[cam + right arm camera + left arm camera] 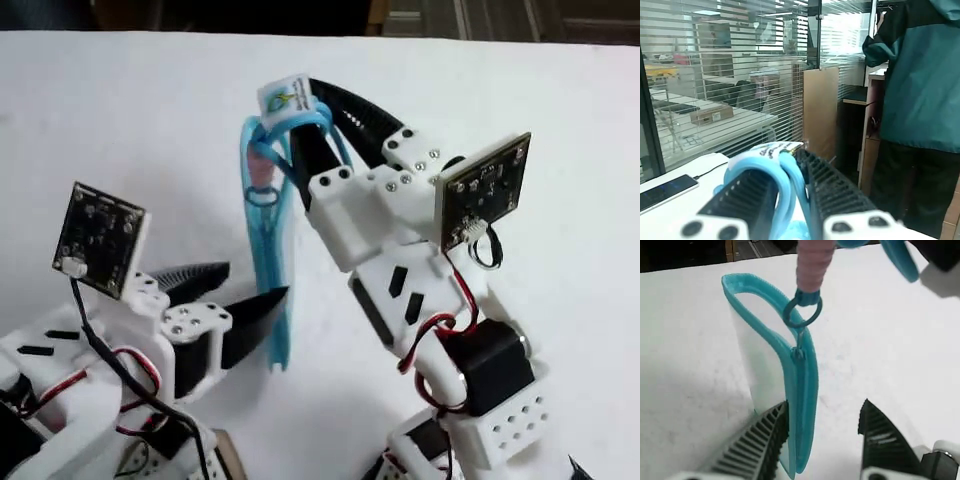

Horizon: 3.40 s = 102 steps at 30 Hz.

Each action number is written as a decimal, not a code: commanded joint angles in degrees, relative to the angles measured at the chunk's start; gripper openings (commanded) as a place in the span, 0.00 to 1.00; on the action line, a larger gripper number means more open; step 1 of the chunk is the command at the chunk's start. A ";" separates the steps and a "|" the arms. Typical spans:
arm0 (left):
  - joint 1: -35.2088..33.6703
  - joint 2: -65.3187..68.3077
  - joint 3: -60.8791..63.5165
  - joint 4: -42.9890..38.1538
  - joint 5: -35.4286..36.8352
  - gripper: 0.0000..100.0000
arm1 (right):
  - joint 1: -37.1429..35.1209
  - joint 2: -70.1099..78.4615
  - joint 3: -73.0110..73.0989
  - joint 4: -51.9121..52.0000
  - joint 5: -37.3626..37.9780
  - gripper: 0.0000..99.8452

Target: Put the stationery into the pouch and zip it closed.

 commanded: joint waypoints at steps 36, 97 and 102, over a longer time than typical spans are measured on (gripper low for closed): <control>-7.96 -3.47 -8.62 3.43 -5.54 0.02 | 15.08 16.22 -0.79 -15.78 0.44 0.02; -8.04 -12.70 1.93 -4.92 -5.63 0.02 | 15.43 68.70 -100.40 67.38 8.97 0.28; -8.04 -12.70 5.01 -8.79 -5.63 0.02 | 11.47 59.74 -100.04 67.30 8.97 0.43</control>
